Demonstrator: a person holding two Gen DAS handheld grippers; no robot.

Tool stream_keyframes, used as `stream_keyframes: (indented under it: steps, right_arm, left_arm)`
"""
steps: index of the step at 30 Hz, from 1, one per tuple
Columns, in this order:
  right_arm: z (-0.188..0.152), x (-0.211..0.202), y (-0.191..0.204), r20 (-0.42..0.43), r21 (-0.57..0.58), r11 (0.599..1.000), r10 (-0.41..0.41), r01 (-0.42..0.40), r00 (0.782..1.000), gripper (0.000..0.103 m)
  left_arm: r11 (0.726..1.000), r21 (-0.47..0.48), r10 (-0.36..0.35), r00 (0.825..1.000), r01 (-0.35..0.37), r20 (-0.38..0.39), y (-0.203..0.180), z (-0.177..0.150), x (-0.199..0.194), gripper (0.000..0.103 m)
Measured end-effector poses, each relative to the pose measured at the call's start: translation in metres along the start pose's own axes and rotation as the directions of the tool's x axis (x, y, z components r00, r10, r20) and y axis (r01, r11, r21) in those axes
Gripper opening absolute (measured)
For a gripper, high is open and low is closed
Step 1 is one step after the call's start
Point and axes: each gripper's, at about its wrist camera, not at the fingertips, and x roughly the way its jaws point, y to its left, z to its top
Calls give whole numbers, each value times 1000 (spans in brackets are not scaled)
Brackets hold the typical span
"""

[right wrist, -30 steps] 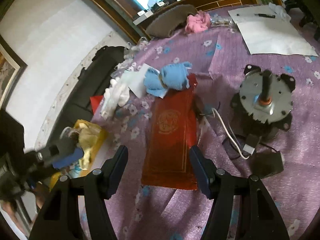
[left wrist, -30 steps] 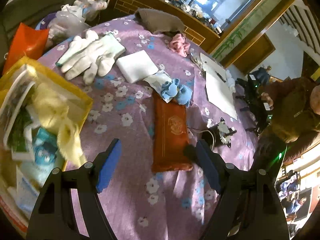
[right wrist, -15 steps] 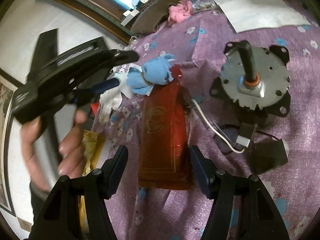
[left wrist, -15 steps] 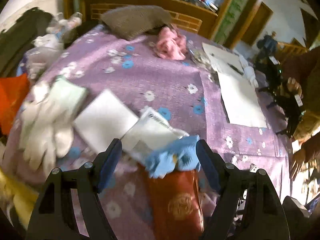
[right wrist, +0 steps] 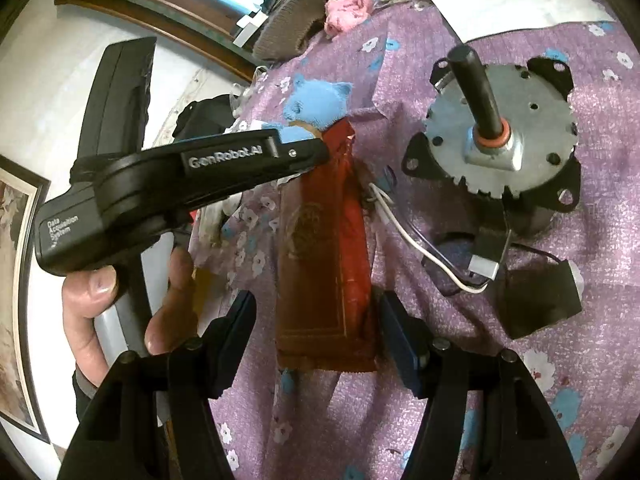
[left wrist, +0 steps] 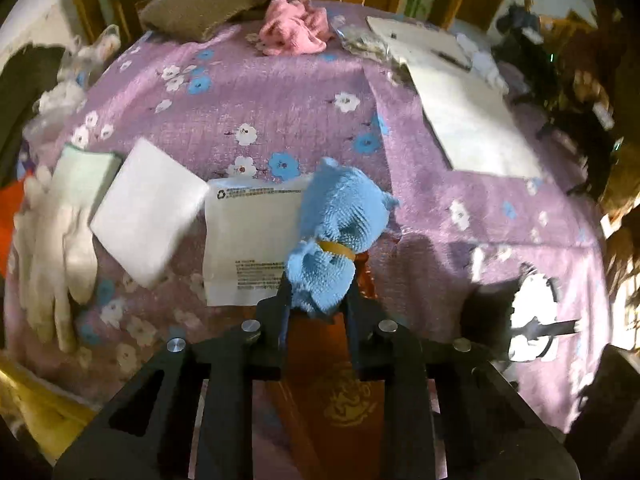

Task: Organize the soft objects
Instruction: 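Grasp the blue knit plush with the left tool while the right tool grasps the red packet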

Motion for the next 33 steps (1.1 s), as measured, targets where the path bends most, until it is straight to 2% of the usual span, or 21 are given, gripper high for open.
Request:
stream_keyframes:
  steps: [4, 7, 10, 13, 18, 19, 23, 25, 27, 29, 31, 33]
  right_arm:
    - [1, -4, 0, 12, -1, 1000, -3, 3, 1000, 63]
    - [0, -4, 2, 12, -11, 1000, -1, 1, 1000, 63]
    - [-6, -5, 7, 15, -39, 999, -7, 8, 1000, 63]
    - [-8, -8, 18, 34, -94, 995, -14, 17, 999, 63]
    - [-9, -5, 41, 79, -215, 970, -96, 111, 992, 66]
    - [-6, 1, 44, 89, -223, 959, -160, 177, 983, 66]
    - [10, 29, 46, 47, -233, 939, -250, 254, 967, 67]
    - [9, 43, 53, 59, -269, 908, -317, 321, 947, 72]
    - [7, 48, 60, 73, -298, 889, -341, 347, 937, 76]
    - [3, 52, 64, 97, -324, 865, -372, 383, 923, 76]
    - [0, 54, 65, 106, -341, 850, -390, 402, 915, 72]
    - [-2, 55, 68, 116, -369, 820, -426, 437, 897, 65]
  left_arm:
    - [999, -28, -26, 996, 29, 83, 7, -18, -40, 14]
    - [995, -73, -56, 990, 66, 132, 20, -46, -76, 14]
    - [987, -141, -58, 984, 82, 167, 40, -87, -106, 14]
    - [972, -203, -75, 978, 115, 196, 52, -143, -127, 14]
    - [957, -275, -35, 981, 87, 189, 57, -204, -125, 14]
    - [957, -274, -46, 983, 94, 178, 57, -208, -123, 14]
    - [968, -241, -43, 989, 77, 143, 49, -216, -114, 15]
    - [962, -245, -94, 988, 122, 122, 51, -219, -109, 15]
    - [953, -236, -164, 978, 191, 128, 53, -225, -108, 20]
    - [947, -198, -229, 963, 254, 139, 52, -232, -113, 45]
    - [937, -189, -268, 952, 293, 149, 55, -240, -120, 57]
    - [938, -180, -272, 950, 297, 152, 57, -249, -127, 58]
